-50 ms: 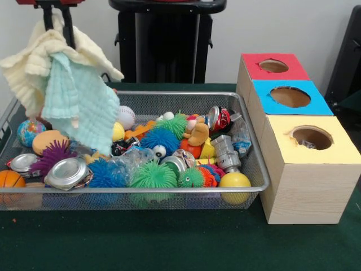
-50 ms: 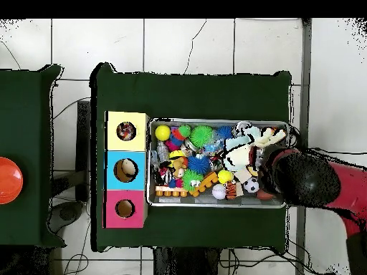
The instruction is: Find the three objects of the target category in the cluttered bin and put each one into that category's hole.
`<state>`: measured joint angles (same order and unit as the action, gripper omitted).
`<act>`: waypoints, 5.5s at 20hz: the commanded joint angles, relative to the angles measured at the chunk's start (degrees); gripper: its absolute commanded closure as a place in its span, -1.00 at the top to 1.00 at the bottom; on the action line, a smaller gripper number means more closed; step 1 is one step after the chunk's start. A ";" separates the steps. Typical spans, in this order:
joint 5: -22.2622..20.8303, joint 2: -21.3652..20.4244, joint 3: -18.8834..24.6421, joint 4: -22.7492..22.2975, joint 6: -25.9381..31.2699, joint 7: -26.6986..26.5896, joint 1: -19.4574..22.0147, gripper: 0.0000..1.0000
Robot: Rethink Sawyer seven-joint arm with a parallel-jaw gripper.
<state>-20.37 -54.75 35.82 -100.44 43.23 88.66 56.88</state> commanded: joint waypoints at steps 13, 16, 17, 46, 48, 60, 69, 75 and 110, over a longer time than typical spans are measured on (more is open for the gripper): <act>-4.08 -2.14 8.33 3.72 9.22 -19.00 3.69 -1.00; -4.48 -2.45 8.24 2.72 8.49 -17.43 2.99 -1.00; -4.54 -2.51 8.25 2.53 8.33 -16.99 2.79 -1.00; -3.46 -9.60 5.52 -2.57 7.58 -8.12 -3.84 -1.00; -3.70 -9.36 5.16 -2.69 6.95 -7.34 -4.58 -1.00; -4.82 -7.48 1.97 -5.83 0.48 0.21 -9.30 -1.00; -5.28 -5.88 -1.17 -7.50 -4.98 3.83 -12.00 -1.00; -4.17 -5.20 -2.79 -7.70 -6.36 3.31 -12.72 -1.00; -2.47 -4.91 -8.92 -11.45 -13.48 7.02 -17.19 -1.00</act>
<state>-21.24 -60.11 29.89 -107.05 31.45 87.27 42.22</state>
